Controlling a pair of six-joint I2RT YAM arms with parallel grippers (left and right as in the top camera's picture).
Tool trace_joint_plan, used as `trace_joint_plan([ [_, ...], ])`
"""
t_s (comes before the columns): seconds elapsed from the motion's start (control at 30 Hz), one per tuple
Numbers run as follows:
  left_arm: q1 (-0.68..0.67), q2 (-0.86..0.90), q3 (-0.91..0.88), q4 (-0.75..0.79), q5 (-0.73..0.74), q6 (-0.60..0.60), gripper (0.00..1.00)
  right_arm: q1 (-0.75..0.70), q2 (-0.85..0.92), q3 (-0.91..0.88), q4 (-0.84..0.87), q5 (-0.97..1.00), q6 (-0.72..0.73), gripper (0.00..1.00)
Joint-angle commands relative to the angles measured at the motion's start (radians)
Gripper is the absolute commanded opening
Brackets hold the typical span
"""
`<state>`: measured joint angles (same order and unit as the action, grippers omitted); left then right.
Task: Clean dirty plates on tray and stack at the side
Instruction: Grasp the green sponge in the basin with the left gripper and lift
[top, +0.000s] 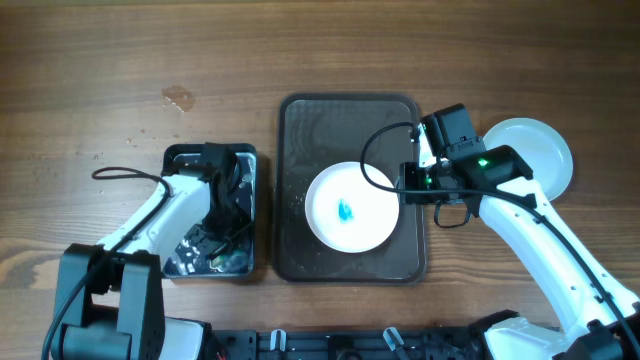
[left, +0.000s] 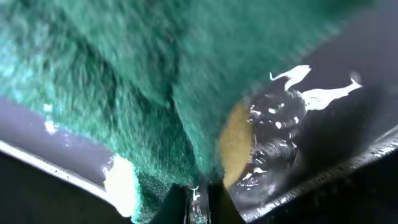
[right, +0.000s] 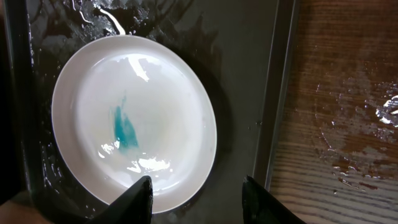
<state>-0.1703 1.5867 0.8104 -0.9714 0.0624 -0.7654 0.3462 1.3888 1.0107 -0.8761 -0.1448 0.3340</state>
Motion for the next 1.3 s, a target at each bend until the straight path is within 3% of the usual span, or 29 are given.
trace_joint_plan([
  [0.0,-0.004,-0.008,0.117,-0.061,0.0,0.081,0.04,0.002,-0.012,0.014,0.0,0.014,-0.016,0.47],
  [0.1,0.0,-0.046,0.196,-0.151,-0.06,0.081,0.16,0.002,-0.012,0.014,0.0,0.015,-0.016,0.47],
  [0.13,0.003,-0.061,0.206,-0.159,-0.095,0.081,0.32,0.002,-0.012,0.014,0.0,0.014,-0.016,0.47],
  [0.23,0.008,-0.069,0.201,-0.154,-0.226,0.077,0.6,0.002,-0.012,0.014,0.0,0.014,-0.016,0.47],
  [0.33,0.012,-0.061,0.155,-0.091,-0.263,0.077,0.66,0.002,-0.012,0.014,0.0,0.014,-0.014,0.47],
  [0.4,0.02,-0.058,0.102,-0.003,-0.266,0.077,0.63,0.002,-0.012,0.014,0.0,0.005,-0.009,0.47],
  [0.47,0.027,-0.055,0.045,0.083,-0.266,0.058,0.45,0.002,-0.012,0.014,0.001,-0.012,-0.008,0.47],
  [0.57,0.029,-0.055,-0.024,0.188,-0.274,0.047,0.33,0.002,-0.012,0.014,0.0,-0.012,0.01,0.46],
  [0.67,0.028,-0.055,-0.034,0.213,-0.28,0.048,0.06,0.002,-0.012,0.014,0.0,-0.012,0.009,0.46],
  [0.7,0.028,-0.058,-0.027,0.208,-0.277,0.061,0.04,0.002,-0.012,0.014,0.0,-0.013,0.01,0.45],
  [0.8,0.028,-0.058,0.03,0.144,-0.275,0.13,0.04,0.002,-0.012,0.014,0.0,-0.036,0.009,0.45],
  [0.87,0.028,-0.058,0.089,0.074,-0.261,0.134,0.17,0.002,-0.012,0.014,0.0,-0.035,0.008,0.45],
  [0.93,0.028,-0.059,0.147,0.007,-0.212,0.134,0.39,0.002,-0.012,0.014,0.0,-0.035,0.009,0.45],
  [1.0,0.028,-0.059,0.168,-0.038,-0.136,0.133,0.48,0.002,-0.012,0.014,0.0,-0.035,0.007,0.45],
  [1.13,0.028,-0.059,0.148,-0.074,-0.126,0.128,0.43,0.002,-0.012,0.014,0.0,-0.035,-0.013,0.45],
  [1.27,0.028,-0.059,0.014,0.02,-0.131,0.057,0.26,0.002,-0.012,0.012,-0.02,-0.035,-0.043,0.45],
])
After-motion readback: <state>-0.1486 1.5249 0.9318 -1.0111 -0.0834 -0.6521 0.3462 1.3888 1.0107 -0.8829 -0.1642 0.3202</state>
